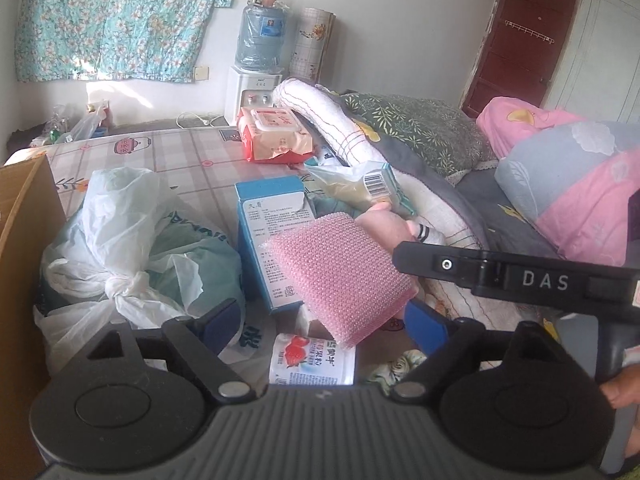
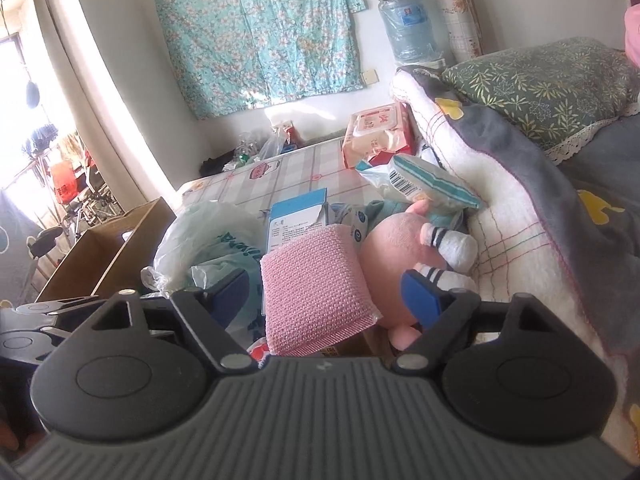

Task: Organize soft objects
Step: 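Reach the right tool to the pink knitted pad and grasp it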

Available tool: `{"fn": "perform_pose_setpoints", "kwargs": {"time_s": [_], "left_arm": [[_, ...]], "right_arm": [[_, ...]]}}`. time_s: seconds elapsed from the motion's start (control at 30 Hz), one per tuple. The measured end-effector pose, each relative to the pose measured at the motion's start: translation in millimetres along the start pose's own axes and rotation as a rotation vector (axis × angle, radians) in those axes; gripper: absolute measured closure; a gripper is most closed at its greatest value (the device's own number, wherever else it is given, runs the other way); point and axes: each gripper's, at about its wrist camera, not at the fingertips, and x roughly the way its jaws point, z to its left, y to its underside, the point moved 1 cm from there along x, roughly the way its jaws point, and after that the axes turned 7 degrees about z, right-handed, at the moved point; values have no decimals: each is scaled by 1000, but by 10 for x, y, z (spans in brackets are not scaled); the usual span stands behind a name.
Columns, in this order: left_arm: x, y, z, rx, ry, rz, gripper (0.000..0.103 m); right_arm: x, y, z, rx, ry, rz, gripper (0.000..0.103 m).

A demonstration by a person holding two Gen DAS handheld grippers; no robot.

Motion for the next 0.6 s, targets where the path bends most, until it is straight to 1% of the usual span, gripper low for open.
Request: {"fn": "perform_pose_setpoints", "kwargs": {"time_s": [0.03,0.1,0.27,0.3,0.4,0.43,0.5,0.6], "left_arm": [[48,-20,-8,-1,10,14,22],[146,-57,-22,-8,27,35,26],[352,-147,-29,-26,36,74,36],[400,-165,-25,-30,37,87,38],[501,-206,-18,-42,43,113,41],[539,-214,-17,-47,43,123,44],[580,-226,-16,-53,44,133,45],[577,-235,-35,-51,30,121,45]], "right_arm": [[93,-19,-23,14,-13,21,44],[231,-64,-83,27,-27,51,53],[443,-138,-197,64,-40,88,57],[471,-150,-235,79,-46,95,58],[514,-166,-283,102,-76,111,61],[517,-166,-289,106,-82,116,64],[548,-167,-318,124,-96,135,67],[554,-163,-334,146,-108,146,70]]}}
